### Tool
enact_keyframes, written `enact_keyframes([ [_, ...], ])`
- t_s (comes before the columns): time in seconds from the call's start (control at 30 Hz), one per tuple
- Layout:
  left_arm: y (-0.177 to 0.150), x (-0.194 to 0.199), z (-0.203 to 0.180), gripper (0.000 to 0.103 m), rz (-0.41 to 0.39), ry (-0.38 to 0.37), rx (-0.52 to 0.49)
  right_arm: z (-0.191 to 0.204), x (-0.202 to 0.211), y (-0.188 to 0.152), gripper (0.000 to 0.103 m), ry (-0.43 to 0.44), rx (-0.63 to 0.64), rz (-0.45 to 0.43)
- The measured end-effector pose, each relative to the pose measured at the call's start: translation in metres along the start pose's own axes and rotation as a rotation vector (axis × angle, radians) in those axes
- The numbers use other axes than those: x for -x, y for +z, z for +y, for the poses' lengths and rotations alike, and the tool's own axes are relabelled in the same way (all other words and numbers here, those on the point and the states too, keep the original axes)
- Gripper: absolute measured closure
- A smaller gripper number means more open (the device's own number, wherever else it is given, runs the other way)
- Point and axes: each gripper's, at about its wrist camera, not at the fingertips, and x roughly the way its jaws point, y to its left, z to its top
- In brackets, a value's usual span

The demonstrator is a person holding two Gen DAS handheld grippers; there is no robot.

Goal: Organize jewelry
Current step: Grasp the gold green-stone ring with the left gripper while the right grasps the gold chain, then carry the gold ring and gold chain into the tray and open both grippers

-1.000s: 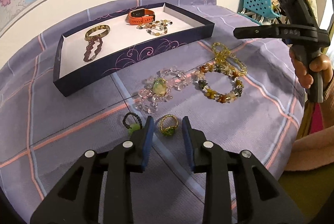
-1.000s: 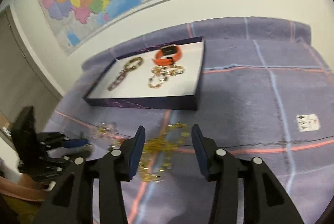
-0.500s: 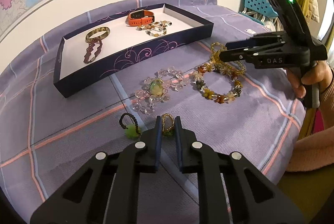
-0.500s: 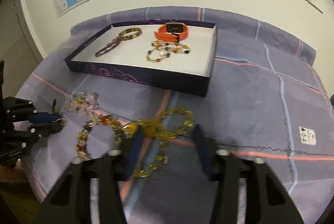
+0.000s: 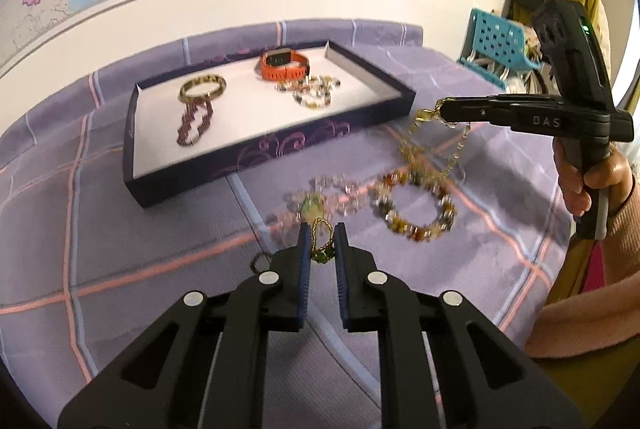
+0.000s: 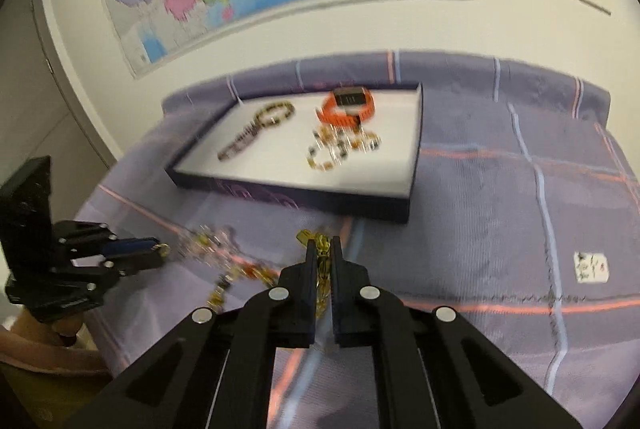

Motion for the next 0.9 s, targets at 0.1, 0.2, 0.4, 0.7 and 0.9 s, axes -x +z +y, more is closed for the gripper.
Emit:
enact_keyframes([
  [0.1, 0.010, 0.007, 0.005, 0.091, -0.030, -0.001, 0.018, 0.006, 0.014, 0.012, 0.098, 0.027, 0.009, -0.048],
  [0.2, 0.021, 0.014, 0.011, 0.091, -0.058, 0.004, 0.028, 0.013, 0.029, 0.026, 0.098, 0.046, 0.025, -0.099],
  [0.4, 0.041, 0.021, 0.018, 0.091, -0.098, 0.039, 0.020, 0.022, 0.045, 0.050, 0.098, 0.055, 0.061, -0.171],
  [0.7, 0.066, 0.021, 0.032, 0.091, -0.129, 0.092, 0.022, 0.028, 0.055, 0.089, 0.098, 0.058, 0.094, -0.250],
  [0.9, 0.083, 0.016, 0.047, 0.091, -0.138, 0.135, 0.029, 0.027, 0.050, 0.114, 0.098, 0.053, 0.103, -0.273],
])
